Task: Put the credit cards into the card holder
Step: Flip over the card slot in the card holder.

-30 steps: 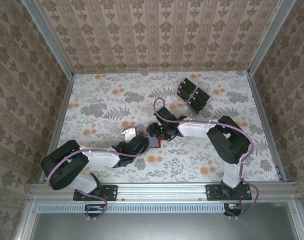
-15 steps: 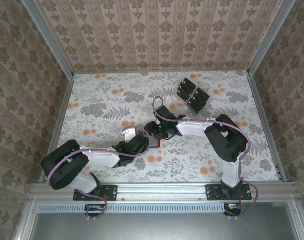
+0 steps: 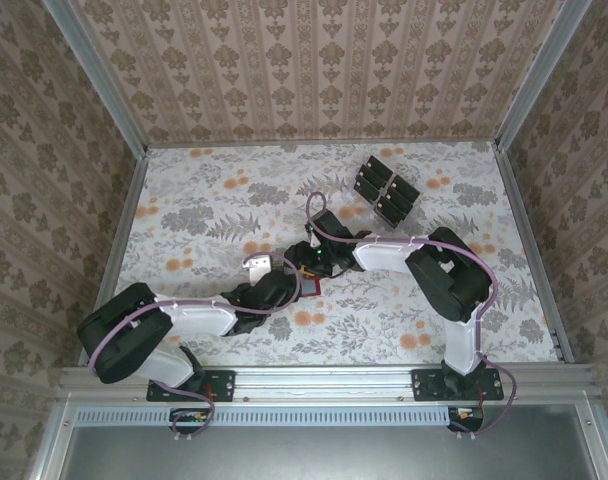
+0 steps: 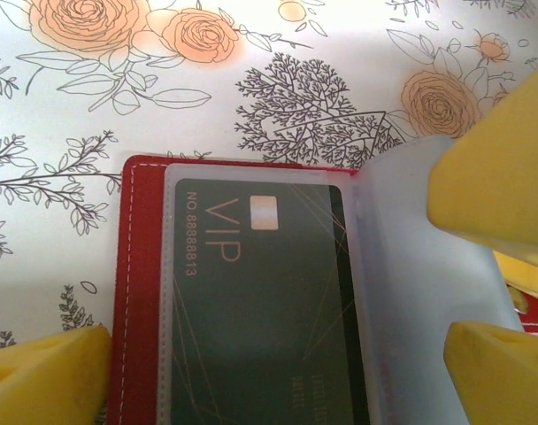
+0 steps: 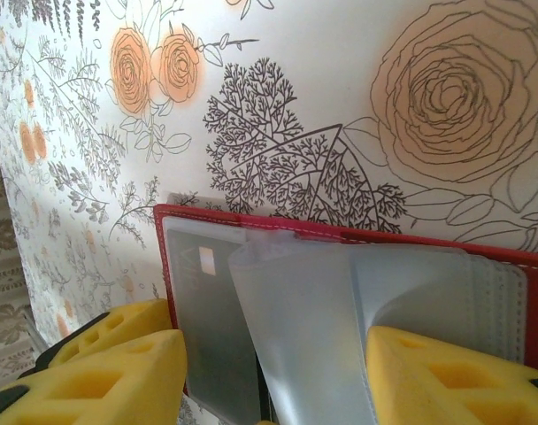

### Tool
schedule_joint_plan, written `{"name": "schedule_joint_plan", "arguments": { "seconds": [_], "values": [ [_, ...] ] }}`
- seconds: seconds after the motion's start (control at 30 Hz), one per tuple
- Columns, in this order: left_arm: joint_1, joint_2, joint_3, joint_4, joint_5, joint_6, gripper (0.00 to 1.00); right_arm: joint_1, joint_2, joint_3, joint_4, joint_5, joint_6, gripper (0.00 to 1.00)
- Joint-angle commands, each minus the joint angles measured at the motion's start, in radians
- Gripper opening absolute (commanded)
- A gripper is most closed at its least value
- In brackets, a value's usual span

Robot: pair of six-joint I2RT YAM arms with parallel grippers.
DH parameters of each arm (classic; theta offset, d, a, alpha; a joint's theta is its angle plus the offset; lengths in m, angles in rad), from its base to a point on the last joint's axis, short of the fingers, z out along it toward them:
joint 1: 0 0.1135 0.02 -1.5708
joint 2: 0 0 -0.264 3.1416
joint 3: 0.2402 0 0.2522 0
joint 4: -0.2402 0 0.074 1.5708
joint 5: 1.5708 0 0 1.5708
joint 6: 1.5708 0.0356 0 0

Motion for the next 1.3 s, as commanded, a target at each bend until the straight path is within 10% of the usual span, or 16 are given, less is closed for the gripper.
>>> {"name": "schedule_joint_plan", "arguments": {
  "seconds": [0.0,1.27],
  "values": [
    [0.020,-0.017,-0.044,-0.135,0.078,-0.014,1.00,0.002,0.010,-0.011,0.024,-0.038,0.029,0.57],
    [0.186,-0.706,-0.107,-0.537,0.026,-0.017,1.00,0.143,0.182,0.227,-0.069,0.016,0.042,0.57]
  ]
}}
